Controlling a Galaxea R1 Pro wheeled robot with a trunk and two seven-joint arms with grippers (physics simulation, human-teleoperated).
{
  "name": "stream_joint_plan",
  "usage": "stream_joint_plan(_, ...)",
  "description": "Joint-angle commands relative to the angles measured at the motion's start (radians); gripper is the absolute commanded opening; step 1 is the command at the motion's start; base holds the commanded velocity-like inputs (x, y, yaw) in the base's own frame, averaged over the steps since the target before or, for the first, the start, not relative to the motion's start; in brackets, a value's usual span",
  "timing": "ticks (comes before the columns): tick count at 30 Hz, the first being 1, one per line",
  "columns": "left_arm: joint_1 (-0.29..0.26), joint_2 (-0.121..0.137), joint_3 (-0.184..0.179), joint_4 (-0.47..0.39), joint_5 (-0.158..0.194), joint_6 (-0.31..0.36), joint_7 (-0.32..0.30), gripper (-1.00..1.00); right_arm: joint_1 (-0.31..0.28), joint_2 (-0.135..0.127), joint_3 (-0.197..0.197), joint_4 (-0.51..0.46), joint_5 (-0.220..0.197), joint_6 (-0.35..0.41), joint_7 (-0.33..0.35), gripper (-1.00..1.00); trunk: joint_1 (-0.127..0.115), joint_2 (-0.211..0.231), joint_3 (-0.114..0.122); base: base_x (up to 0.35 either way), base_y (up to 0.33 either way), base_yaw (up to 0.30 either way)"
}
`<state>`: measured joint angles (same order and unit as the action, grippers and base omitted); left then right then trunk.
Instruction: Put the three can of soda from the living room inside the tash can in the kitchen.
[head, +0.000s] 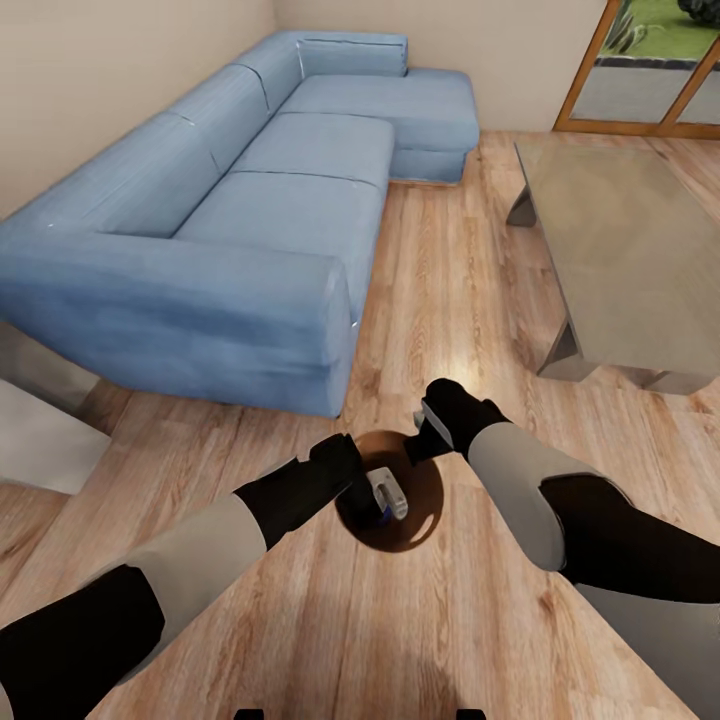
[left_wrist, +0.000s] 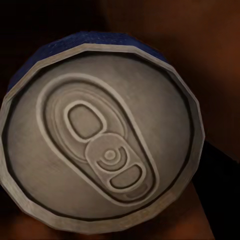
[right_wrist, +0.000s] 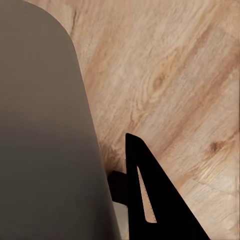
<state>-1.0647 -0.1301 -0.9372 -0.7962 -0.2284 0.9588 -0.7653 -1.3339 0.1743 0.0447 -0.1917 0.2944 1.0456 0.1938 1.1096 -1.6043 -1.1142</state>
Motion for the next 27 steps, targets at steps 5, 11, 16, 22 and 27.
stream_joint_plan(5, 0.000, 0.000, 0.000, -0.004, 0.001, -0.001, 0.007, -1.00, -0.001, 0.000, -0.009, 0.018, -0.029, 0.002, 0.001, -1.00, 0.000, 0.000, 0.000, 0.000, 0.000, 0.000)
stream_joint_plan(11, 0.000, -0.003, 0.001, -0.004, 0.005, -0.005, 0.050, -1.00, -0.001, 0.000, -0.008, 0.022, -0.029, 0.002, 0.001, -1.00, 0.000, 0.000, 0.000, 0.000, 0.000, 0.000)
stream_joint_plan(16, 0.000, -0.004, 0.001, 0.001, 0.007, -0.018, 0.056, -1.00, -0.001, 0.000, -0.008, 0.021, -0.029, 0.002, 0.001, -1.00, 0.000, 0.000, 0.000, 0.000, 0.000, 0.000)
stream_joint_plan(22, 0.000, -0.005, 0.001, 0.002, 0.007, -0.021, 0.058, 1.00, -0.001, 0.000, -0.008, 0.021, -0.030, 0.002, 0.001, -1.00, 0.000, 0.000, 0.000, 0.000, 0.000, 0.000)
stream_joint_plan(27, 0.000, -0.001, 0.002, -0.010, 0.010, -0.020, 0.057, 1.00, -0.001, 0.000, -0.008, 0.021, -0.031, 0.002, 0.001, -1.00, 0.000, 0.000, 0.000, 0.000, 0.000, 0.000)
